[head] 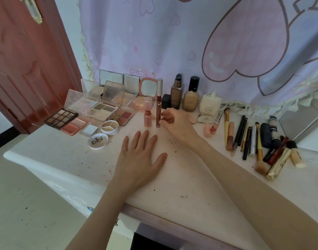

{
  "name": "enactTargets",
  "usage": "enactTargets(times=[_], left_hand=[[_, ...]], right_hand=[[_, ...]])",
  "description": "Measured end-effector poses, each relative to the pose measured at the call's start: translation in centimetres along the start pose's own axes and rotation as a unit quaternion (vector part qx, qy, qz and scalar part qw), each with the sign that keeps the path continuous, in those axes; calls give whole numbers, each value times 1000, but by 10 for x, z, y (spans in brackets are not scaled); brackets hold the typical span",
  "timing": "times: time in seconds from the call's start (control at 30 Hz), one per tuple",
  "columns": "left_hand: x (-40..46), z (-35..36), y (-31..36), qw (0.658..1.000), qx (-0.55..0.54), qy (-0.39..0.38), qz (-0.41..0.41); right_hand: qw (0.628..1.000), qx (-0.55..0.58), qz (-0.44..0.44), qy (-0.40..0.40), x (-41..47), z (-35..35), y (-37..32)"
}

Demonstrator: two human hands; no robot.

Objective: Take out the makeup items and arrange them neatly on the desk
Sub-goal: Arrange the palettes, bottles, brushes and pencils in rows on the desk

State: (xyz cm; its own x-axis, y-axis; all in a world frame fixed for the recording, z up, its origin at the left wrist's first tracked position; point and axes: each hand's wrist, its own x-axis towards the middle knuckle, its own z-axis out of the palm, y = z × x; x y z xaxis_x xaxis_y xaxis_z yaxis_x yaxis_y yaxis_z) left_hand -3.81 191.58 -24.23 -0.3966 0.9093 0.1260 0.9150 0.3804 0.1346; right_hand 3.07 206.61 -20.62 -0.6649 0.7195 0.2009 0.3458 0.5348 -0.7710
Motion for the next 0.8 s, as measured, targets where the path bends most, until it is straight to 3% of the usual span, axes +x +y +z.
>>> enactTargets(times=[0.23, 0.4, 0.57, 0.8], left_hand=[[-2, -6, 4, 1000, -19, -16, 14], [-5, -11, 34, 993, -76, -2, 92], [8, -4, 76, 990, -64, -23, 124], [21, 4, 88, 994, -34, -35, 100]], right_hand=[[999, -23, -37, 11, -47, -31, 0], [998, -24, -39, 45, -84, -77, 11], [985, -142, 22, 90, -102, -117, 40], [934, -320, 126, 98, -96, -118, 69]])
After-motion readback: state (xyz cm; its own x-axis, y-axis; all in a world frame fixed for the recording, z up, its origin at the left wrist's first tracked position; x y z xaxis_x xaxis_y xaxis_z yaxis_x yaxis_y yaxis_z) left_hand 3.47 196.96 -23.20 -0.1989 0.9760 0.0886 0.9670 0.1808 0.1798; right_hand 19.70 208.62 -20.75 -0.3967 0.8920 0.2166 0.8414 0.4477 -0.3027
